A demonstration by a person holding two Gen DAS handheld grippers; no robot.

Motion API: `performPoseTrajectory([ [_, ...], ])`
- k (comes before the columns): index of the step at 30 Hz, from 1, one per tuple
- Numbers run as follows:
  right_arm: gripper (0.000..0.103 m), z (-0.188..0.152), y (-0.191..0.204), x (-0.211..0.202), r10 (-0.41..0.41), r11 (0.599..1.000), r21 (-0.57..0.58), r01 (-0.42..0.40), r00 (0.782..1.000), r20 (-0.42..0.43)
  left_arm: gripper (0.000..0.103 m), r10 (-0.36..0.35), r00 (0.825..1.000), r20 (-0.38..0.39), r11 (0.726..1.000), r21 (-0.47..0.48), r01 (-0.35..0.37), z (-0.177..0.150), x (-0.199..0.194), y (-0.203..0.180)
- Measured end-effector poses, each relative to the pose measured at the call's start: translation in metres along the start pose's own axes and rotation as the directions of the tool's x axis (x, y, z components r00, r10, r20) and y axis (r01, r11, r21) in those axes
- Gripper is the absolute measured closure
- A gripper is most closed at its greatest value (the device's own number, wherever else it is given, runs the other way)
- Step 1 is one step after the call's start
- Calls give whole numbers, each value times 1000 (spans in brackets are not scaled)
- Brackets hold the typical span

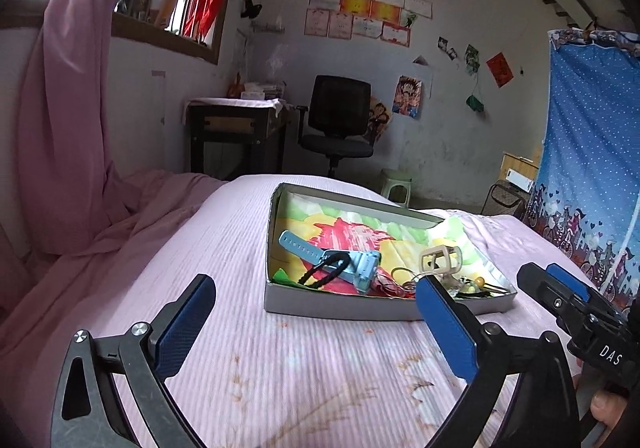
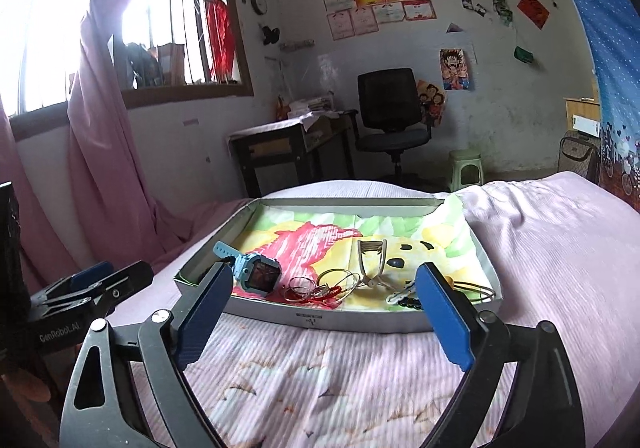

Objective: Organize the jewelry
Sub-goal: 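Withdraw both tools from the box back over the bed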

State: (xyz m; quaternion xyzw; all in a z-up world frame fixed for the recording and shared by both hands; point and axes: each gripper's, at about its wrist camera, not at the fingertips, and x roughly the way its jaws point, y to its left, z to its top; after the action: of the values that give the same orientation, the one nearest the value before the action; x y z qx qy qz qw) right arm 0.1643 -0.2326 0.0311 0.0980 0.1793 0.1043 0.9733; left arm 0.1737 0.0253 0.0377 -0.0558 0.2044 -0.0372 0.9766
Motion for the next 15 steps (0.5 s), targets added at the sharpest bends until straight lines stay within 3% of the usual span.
performPoseTrajectory([
  [6, 4, -9, -3, -17, -6, 1000, 16, 6, 1000, 23, 1, -11, 1000, 24, 1000, 11, 11, -7, -19, -4],
  [15, 2, -23, -6, -47, -15, 1000, 19, 15, 1000, 18, 1, -14, 999, 45, 999, 32, 13, -19, -48, -7],
])
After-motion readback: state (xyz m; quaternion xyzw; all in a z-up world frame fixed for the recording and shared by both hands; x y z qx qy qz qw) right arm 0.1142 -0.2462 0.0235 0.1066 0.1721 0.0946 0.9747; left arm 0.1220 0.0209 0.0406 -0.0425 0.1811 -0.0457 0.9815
